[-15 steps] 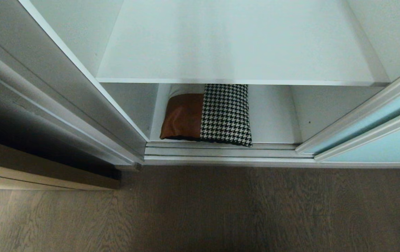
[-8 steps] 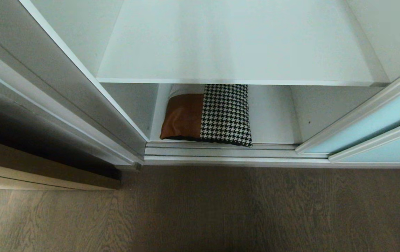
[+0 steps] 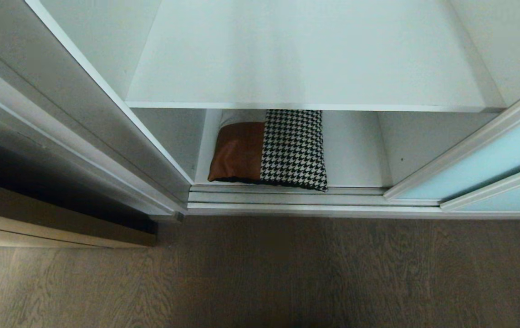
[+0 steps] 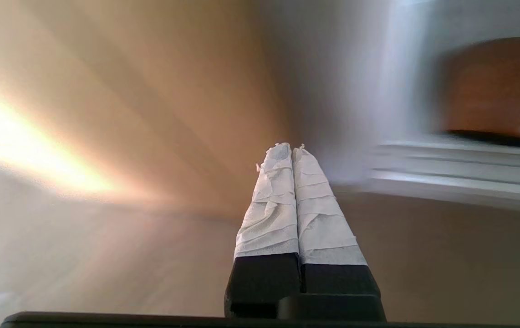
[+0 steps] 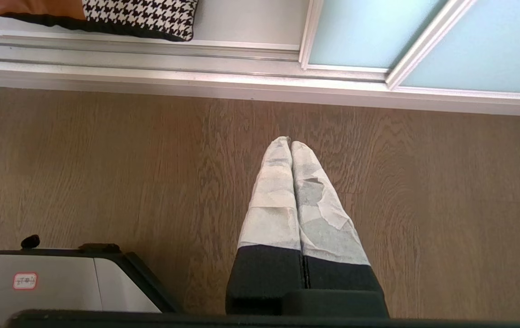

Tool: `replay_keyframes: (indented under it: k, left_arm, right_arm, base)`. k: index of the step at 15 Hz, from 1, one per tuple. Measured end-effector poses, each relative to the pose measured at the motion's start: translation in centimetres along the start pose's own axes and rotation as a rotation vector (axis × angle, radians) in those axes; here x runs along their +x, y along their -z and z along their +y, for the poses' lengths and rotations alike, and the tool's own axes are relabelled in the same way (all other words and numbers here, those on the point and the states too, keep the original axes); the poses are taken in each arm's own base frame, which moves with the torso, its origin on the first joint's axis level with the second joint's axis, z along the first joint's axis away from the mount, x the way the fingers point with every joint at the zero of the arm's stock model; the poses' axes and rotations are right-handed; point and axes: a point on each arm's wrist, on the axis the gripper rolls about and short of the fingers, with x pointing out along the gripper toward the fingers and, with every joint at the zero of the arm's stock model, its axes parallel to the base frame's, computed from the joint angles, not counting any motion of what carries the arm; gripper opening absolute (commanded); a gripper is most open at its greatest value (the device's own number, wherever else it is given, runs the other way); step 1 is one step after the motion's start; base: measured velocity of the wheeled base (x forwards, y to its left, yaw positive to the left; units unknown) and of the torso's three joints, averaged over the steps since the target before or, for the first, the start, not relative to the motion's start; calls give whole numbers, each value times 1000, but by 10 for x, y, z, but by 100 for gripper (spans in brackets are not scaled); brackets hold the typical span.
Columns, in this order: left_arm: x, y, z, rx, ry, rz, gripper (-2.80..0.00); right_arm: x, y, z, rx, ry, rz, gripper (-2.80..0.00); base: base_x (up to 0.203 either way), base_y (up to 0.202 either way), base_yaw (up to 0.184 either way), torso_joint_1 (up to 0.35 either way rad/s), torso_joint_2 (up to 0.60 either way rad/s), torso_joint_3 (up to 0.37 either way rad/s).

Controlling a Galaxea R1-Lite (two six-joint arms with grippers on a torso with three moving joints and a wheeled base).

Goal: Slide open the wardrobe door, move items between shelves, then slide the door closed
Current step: Open the door

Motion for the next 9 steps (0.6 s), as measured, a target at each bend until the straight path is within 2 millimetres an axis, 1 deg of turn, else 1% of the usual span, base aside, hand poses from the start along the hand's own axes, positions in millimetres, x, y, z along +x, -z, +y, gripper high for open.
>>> replay_keyframes:
  k: [1, 2, 4, 7, 9]
  left_arm:
    - [-1, 3, 1, 27, -79, 33, -280]
    - [-4, 8, 1, 46, -99, 62, -280]
    - [-11, 15, 0, 42, -53, 80, -280]
    - [-25, 30, -2, 11, 143, 88, -280]
    - [-31, 43, -6, -23, 295, 167, -280]
  right_arm:
    - [0, 0, 0, 0, 0, 0, -280]
    - [0, 0, 0, 0, 0, 0, -280]
    - [0, 0, 0, 0, 0, 0, -280]
    - [0, 0, 0, 0, 1, 0, -280]
    - [0, 0, 0, 0, 0, 0, -280]
  base:
    - [0, 0, 0, 0, 0, 0]
    - [0, 0, 0, 0, 0, 0]
    - [0, 0, 0, 0, 0, 0]
    - [0, 0, 0, 0, 0, 0]
    - [0, 0, 0, 0, 0, 0]
